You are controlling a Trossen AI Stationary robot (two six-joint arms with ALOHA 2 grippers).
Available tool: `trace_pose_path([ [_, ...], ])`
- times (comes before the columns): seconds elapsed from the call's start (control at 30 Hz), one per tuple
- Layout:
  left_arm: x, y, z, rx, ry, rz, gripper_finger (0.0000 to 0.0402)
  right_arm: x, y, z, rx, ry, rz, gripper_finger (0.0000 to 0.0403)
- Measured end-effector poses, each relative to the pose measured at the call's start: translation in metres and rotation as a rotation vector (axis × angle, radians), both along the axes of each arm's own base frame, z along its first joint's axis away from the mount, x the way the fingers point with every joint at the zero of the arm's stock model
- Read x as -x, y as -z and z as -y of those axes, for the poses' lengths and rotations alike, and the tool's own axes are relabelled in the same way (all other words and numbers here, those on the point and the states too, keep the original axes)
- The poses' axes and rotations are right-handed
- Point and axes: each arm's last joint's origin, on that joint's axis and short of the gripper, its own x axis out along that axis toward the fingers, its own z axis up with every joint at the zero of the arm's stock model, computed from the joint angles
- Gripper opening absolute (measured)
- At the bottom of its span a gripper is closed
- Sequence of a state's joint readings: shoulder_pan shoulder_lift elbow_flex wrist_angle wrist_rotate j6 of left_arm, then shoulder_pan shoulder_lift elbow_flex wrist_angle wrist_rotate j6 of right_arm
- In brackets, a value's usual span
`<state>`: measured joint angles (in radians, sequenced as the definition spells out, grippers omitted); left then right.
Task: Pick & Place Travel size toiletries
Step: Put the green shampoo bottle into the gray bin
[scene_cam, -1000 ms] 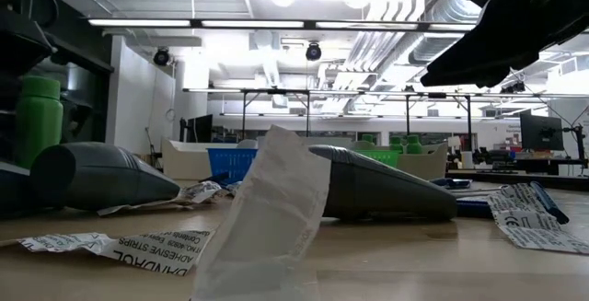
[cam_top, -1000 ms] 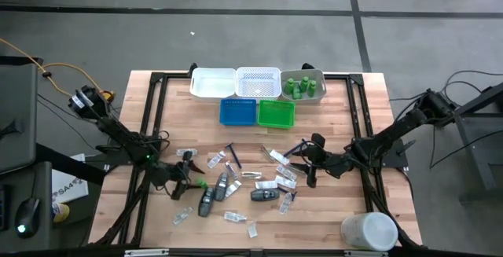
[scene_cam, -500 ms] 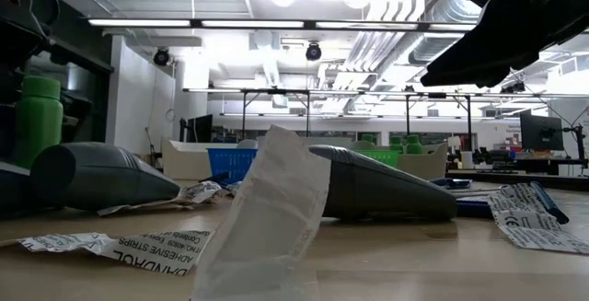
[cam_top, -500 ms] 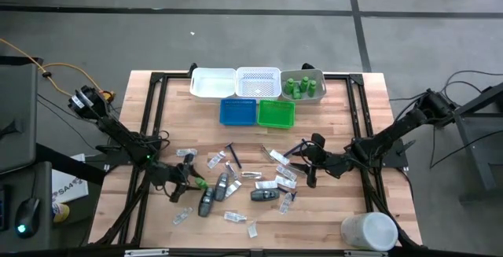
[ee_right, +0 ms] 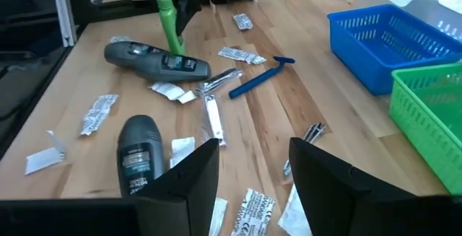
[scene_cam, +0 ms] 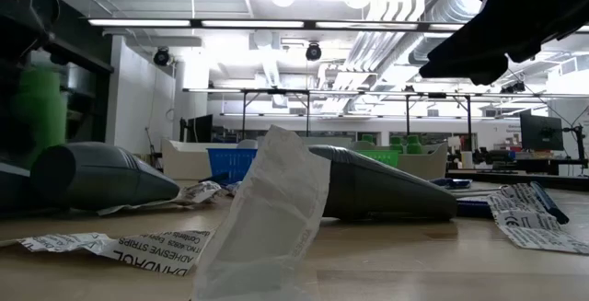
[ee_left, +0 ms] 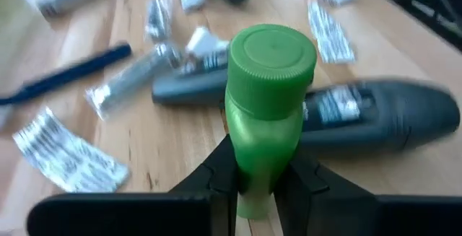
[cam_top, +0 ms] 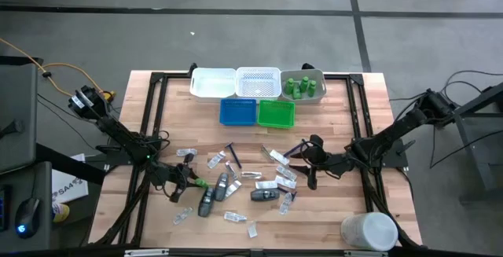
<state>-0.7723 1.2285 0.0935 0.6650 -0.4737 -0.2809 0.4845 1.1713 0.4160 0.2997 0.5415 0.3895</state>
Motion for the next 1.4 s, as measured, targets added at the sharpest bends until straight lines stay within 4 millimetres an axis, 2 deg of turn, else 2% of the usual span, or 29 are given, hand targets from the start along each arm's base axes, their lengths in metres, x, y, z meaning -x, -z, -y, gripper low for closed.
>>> trace_pose_path([
  [0.23,-0.015,-0.028,0.010,-0.088,-0.059,0.148,0.0051,-0.001,-0.003,0.000,0.039,-0.010,0.025,0.0162],
  [0.5,-0.040,-0.073,0.023,-0.204,-0.200,0.196,0.0051,-0.008,-0.003,0.017,0.090,0.060,0.016,0.0162],
  [0.67,-0.064,-0.103,0.018,-0.223,-0.262,0.167,0.0051,-0.011,-0.003,0.028,0.088,0.107,0.014,0.0162],
  [0.8,-0.079,-0.119,0.009,-0.205,-0.274,0.153,0.0051,-0.012,-0.003,0.030,0.095,0.109,0.014,0.0162],
  [1.07,-0.094,-0.123,-0.015,-0.144,-0.339,0.140,0.0051,-0.016,-0.013,0.028,0.166,0.074,0.101,0.0162],
  [1.23,-0.110,-0.119,-0.031,-0.120,-0.365,0.153,0.0051,-0.018,-0.026,0.027,0.266,0.045,0.204,0.0162],
  [1.4,-0.131,-0.106,-0.048,-0.118,-0.336,0.156,0.0051,-0.020,-0.023,0.027,0.367,0.006,0.183,0.0162],
])
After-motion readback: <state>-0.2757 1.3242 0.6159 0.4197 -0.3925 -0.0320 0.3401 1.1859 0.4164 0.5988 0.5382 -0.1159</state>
